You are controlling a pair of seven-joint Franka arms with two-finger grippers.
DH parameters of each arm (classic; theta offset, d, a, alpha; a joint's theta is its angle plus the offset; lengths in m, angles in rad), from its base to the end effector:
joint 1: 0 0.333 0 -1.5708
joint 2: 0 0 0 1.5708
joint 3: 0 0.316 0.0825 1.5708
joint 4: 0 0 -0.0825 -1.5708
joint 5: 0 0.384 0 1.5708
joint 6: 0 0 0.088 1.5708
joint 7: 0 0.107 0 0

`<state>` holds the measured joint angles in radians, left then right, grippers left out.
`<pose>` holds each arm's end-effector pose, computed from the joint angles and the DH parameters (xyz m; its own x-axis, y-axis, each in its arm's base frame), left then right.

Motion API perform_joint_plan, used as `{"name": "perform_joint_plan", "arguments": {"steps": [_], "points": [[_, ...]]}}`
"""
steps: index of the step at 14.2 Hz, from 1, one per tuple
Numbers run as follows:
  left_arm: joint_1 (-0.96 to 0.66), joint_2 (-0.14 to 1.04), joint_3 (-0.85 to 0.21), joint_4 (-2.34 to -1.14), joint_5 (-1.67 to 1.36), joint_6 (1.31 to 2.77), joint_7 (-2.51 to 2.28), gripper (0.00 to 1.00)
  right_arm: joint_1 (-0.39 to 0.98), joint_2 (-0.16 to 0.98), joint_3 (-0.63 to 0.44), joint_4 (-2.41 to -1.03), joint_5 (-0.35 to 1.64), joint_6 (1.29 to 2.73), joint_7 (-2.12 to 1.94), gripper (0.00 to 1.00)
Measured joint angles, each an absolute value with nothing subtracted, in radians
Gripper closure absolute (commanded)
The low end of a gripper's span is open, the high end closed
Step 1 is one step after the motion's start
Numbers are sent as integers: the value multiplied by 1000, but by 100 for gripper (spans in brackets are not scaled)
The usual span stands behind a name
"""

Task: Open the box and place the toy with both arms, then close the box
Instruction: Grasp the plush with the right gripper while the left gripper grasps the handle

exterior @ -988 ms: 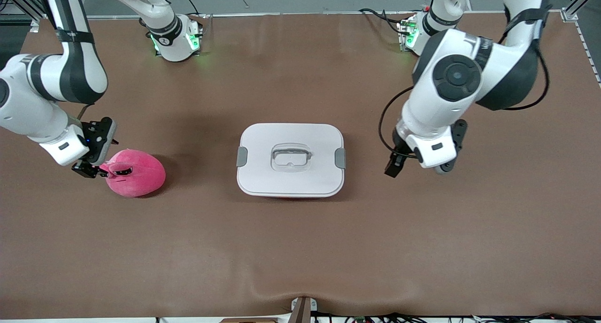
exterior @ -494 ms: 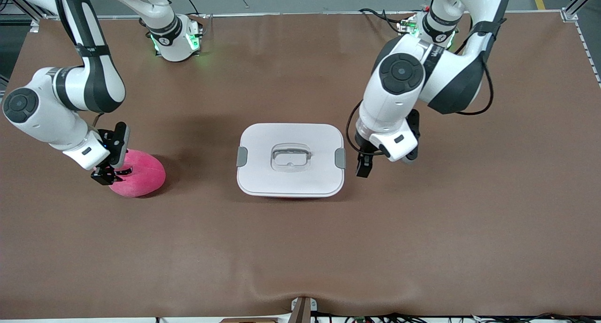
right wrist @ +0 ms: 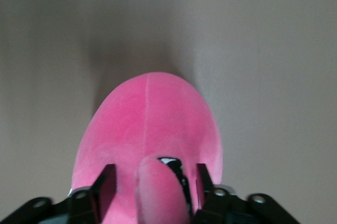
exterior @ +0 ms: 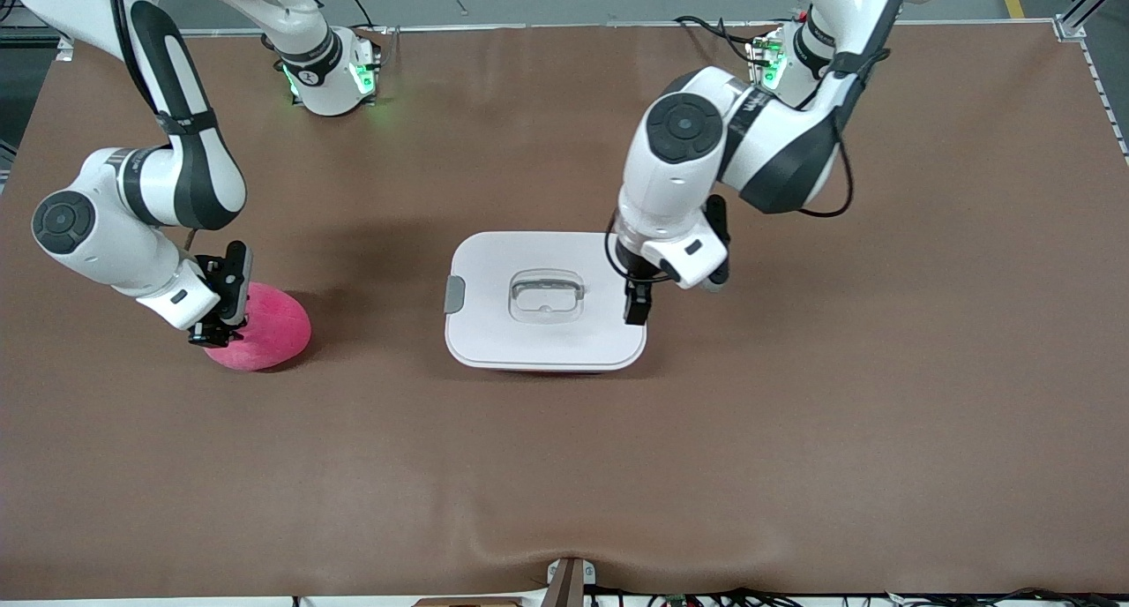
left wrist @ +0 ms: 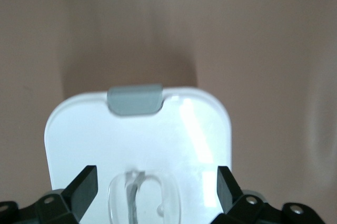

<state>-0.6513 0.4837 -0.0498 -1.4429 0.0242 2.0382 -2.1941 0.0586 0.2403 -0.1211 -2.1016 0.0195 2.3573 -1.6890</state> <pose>0.5458 -0.4510 0.4217 0.0832 0.9944 -0.0657 0.9929 -0.0771 0.0907 0.5769 -0.0346 0.3072 -0.0456 0.9988 -0.0167 0.9988 0.0458 0.0155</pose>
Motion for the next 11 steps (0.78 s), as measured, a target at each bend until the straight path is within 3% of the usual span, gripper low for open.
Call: {"name": "perform_joint_plan", "arguments": {"steps": [5, 11], "points": [[-717, 544, -46, -1442, 31, 2149, -2352, 0, 51, 240, -122, -2100, 20, 2360, -1703, 100], [-797, 619, -44, -1410, 151, 2179, -2548, 0, 51, 233, -122, -2081, 20, 2364, -1708, 100]]}}
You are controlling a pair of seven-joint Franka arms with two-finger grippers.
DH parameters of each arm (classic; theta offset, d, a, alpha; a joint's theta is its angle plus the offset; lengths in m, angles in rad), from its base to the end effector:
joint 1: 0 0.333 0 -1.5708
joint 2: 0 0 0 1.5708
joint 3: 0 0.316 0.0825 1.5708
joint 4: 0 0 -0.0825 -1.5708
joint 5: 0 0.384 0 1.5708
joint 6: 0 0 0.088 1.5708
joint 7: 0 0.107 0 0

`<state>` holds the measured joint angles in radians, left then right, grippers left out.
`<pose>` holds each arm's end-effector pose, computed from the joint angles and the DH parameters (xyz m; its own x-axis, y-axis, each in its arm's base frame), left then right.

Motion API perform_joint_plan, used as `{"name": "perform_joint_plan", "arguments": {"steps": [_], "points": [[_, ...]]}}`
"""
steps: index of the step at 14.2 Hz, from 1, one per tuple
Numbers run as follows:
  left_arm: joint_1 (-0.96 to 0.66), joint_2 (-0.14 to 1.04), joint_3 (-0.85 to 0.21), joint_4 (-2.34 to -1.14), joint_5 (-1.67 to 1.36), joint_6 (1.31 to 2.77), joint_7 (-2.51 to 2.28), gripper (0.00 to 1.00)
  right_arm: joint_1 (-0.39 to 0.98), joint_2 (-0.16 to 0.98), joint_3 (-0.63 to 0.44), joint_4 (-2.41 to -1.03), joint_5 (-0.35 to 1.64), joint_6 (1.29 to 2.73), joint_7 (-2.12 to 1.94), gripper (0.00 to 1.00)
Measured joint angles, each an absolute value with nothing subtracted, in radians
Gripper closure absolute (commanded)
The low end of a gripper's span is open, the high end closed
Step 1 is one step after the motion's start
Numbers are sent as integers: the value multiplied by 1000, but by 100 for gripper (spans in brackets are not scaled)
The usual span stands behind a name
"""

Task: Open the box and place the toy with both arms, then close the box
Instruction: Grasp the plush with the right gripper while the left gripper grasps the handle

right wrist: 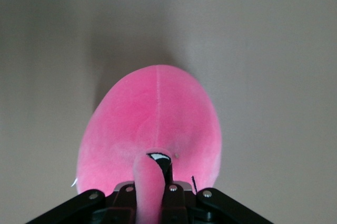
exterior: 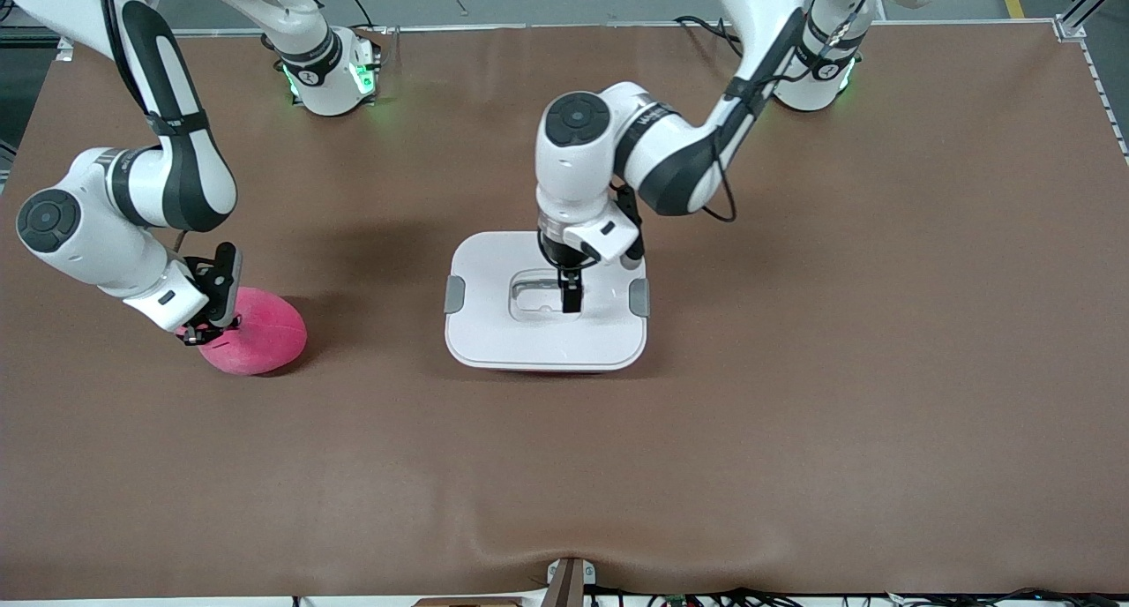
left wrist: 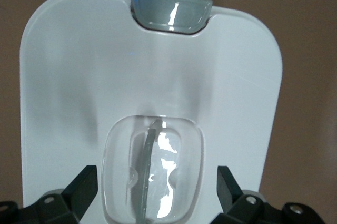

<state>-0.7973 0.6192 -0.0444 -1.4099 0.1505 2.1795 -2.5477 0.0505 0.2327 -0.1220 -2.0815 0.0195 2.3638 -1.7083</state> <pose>0.4985 -0.5397 0.3545 -0.0632 0.9962 -0.0606 0.9823 0.0728 0.1724 0.5835 -0.0400 0.3208 -0.0559 0.9982 -0.0206 0.9972 0.0568 0.0492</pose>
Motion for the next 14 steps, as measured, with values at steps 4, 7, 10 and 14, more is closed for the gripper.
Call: {"name": "perform_joint_plan", "arguments": {"steps": [4, 7, 10, 14], "points": [[-838, 668, -41, -1382, 193, 2186, -2597, 0, 50, 211, -124, -2066, 20, 2333, -1649, 100], [-833, 668, -28, -1362, 219, 2186, -2597, 1, 50, 198, -124, -2002, 20, 2185, -1516, 100], [-831, 668, -25, -1358, 221, 2186, -2597, 9, 52, 193, -120, -1910, 20, 2048, -1358, 100], [-834, 671, -25, -1358, 223, 2215, -2593, 17, 58, 192, -114, -1818, 20, 1920, -1139, 100]]}}
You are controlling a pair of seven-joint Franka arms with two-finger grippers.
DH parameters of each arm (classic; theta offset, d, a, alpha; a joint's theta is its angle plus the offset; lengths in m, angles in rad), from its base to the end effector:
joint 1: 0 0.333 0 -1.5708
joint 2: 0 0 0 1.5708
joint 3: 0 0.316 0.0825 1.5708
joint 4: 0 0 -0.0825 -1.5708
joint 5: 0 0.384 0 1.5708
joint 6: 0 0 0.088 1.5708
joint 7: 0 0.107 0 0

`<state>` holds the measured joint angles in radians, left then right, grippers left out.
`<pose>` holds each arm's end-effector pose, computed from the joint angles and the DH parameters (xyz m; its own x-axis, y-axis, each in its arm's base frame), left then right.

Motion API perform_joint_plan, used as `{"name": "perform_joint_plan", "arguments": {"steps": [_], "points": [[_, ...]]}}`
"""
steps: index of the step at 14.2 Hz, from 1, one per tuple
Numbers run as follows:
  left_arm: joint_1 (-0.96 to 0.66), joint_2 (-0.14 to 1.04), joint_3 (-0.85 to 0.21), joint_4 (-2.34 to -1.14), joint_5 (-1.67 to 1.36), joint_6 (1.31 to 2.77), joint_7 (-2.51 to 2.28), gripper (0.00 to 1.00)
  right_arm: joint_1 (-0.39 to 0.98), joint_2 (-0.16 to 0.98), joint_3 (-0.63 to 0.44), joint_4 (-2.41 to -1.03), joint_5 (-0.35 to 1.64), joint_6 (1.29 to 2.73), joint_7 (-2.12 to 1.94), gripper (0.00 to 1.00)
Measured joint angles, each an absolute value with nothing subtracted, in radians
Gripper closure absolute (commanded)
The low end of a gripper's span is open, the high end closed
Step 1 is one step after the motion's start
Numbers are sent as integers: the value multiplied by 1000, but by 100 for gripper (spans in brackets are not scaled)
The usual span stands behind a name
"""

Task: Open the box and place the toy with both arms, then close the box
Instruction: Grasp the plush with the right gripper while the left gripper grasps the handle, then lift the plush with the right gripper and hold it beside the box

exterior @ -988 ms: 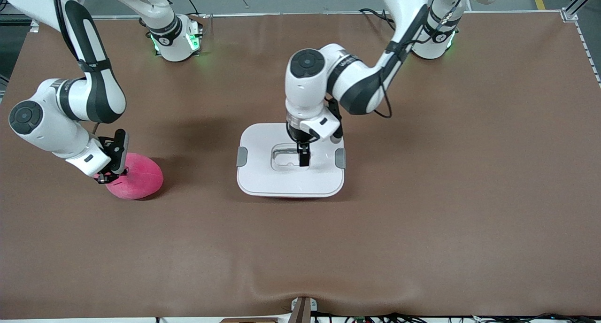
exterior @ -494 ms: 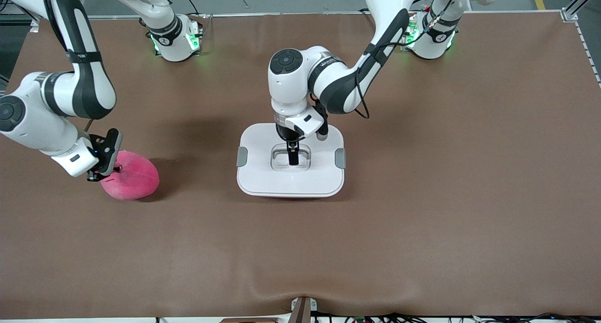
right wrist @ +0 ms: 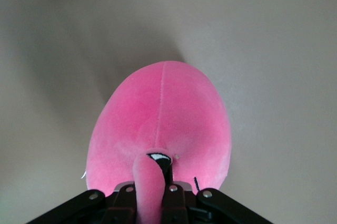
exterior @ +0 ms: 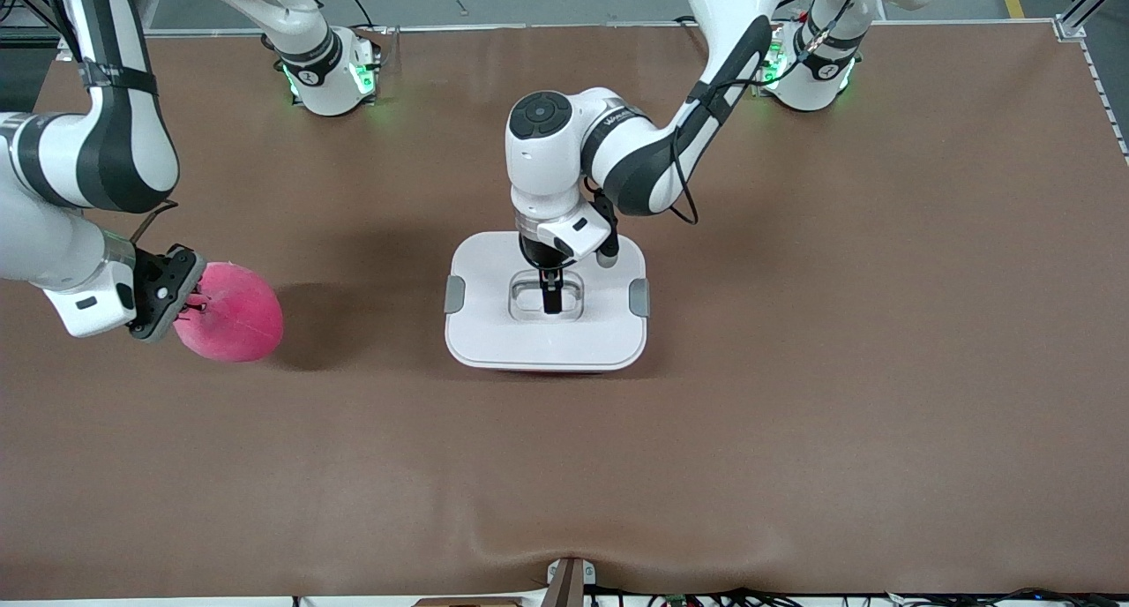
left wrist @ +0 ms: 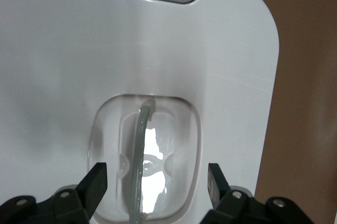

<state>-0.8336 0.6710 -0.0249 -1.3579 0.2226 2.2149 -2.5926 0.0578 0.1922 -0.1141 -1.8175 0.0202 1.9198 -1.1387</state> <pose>0.4979 -0.5591 0.3452 -0.0461 0.9975 -0.0528 0.9674 0.0578 0.2467 0.6012 -0.0292 0.4251 0.4733 0.8800 -0.0402 0.8765 -0.4750 -0.0789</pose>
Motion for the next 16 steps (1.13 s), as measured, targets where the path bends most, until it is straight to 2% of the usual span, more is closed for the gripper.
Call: {"name": "perform_joint_plan", "arguments": {"steps": [4, 8, 10, 11, 15, 16], "points": [[-833, 679, -25, -1360, 226, 2234, -2560, 19, 98, 192, -108, -1754, 41, 1785, -899, 100], [-832, 681, -25, -1360, 232, 2235, -2548, 31, 108, 192, -106, -1740, 111, 1723, -716, 100], [-832, 681, -25, -1360, 232, 2235, -2548, 45, 108, 192, -106, -1736, 139, 1703, -642, 100], [-832, 681, -25, -1360, 232, 2235, -2548, 56, 108, 192, -105, -1734, 152, 1695, -609, 100], [-832, 681, -25, -1360, 232, 2235, -2549, 57, 126, 192, -102, -1705, 175, 1660, -478, 100], [-832, 681, -25, -1360, 232, 2235, -2550, 61, 137, 192, -101, -1693, 177, 1648, -444, 100]]}}
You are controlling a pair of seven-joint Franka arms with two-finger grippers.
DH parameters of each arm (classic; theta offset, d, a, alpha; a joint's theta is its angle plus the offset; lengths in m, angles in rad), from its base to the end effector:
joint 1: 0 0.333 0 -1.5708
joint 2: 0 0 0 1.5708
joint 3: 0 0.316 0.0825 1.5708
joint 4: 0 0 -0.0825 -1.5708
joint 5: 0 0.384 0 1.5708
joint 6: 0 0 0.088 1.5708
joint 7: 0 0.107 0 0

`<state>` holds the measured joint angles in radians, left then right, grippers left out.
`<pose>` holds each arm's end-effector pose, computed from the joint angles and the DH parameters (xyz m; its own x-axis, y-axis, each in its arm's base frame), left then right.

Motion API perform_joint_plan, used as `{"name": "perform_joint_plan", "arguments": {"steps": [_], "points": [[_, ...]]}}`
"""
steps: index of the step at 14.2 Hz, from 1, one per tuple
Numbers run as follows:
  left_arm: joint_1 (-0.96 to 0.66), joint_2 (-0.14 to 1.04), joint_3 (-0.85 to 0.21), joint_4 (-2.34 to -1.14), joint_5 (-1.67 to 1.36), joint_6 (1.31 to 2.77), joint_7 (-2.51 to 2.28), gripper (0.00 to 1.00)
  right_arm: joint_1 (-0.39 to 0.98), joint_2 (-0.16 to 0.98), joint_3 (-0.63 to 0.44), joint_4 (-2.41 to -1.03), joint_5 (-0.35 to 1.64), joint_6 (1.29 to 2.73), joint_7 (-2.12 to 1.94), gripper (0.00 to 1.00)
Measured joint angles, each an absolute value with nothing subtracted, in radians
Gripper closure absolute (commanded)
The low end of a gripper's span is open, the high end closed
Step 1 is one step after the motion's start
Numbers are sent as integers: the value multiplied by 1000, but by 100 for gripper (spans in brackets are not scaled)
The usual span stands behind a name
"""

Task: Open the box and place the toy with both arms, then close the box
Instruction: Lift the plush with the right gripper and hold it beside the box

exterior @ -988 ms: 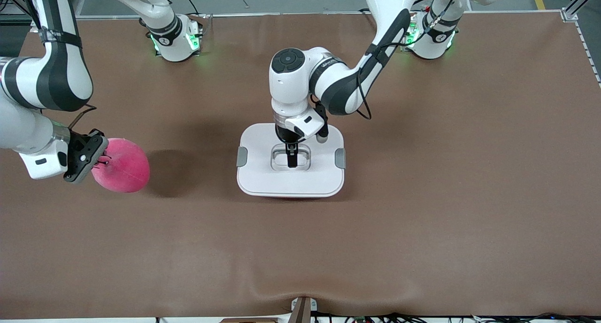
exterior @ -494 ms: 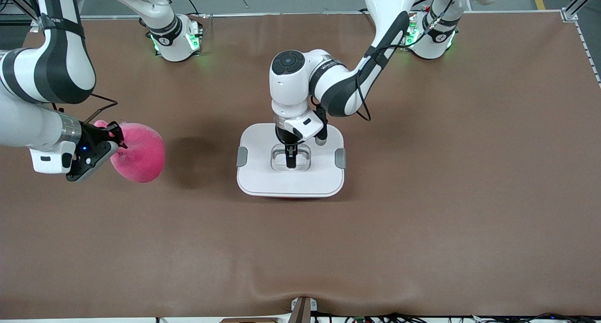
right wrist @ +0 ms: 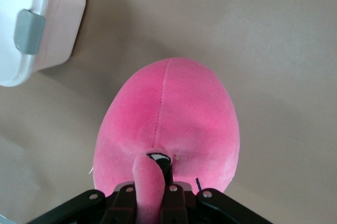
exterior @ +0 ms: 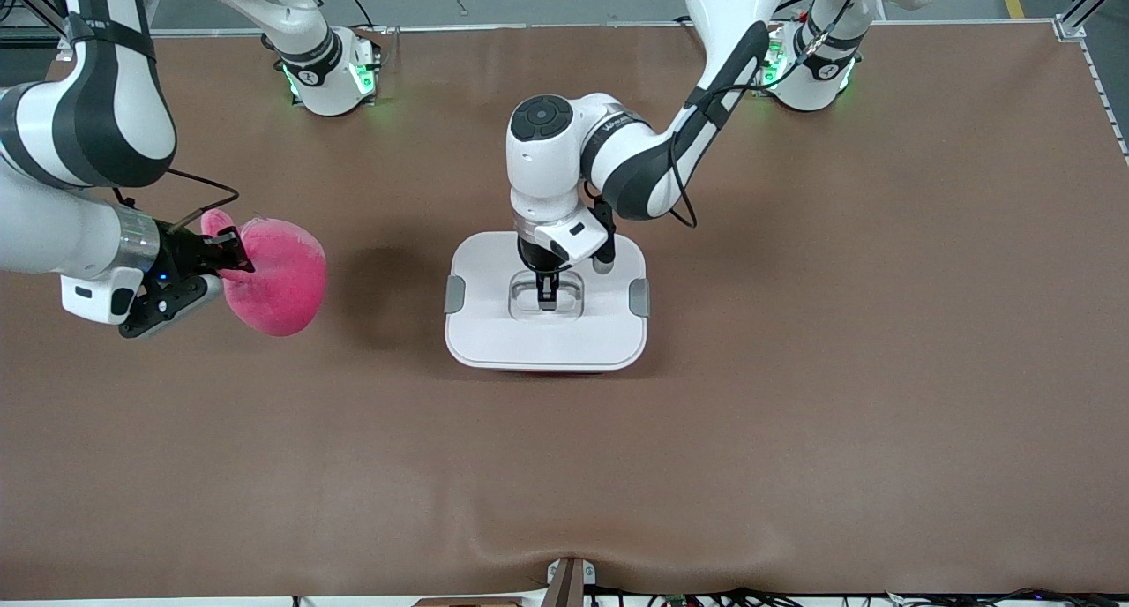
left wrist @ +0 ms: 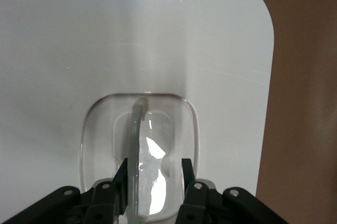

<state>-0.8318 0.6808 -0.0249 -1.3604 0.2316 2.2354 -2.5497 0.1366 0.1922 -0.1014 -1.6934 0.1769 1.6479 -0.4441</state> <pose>0.4996 -0.5595 0.3388 0.0019 0.9990 -0.0443 0.9661 0.0096 0.2579 0.5916 0.0421 0.4639 0.8851 0.4410 -0.1488 0.4015 -0.8852 -0.2351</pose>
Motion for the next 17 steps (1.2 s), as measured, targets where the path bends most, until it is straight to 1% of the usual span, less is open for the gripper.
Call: {"name": "perform_joint_plan", "arguments": {"steps": [5, 6, 12, 14, 17], "points": [[-831, 681, -25, -1361, 232, 2235, -2551, 67, 173, 192, -100, -1624, 224, 1570, -211, 100], [-831, 681, -25, -1361, 232, 2235, -2554, 74, 178, 192, -100, -1613, 229, 1562, -179, 100], [-831, 681, -25, -1361, 232, 2235, -2573, 76, 205, 192, -100, -1581, 279, 1550, -34, 100], [-831, 681, -25, -1362, 232, 2235, -2573, 80, 205, 192, -103, -1573, 284, 1538, -24, 100], [-831, 681, -26, -1365, 232, 2235, -2574, 81, 204, 193, -105, -1572, 287, 1532, -22, 100]]}}
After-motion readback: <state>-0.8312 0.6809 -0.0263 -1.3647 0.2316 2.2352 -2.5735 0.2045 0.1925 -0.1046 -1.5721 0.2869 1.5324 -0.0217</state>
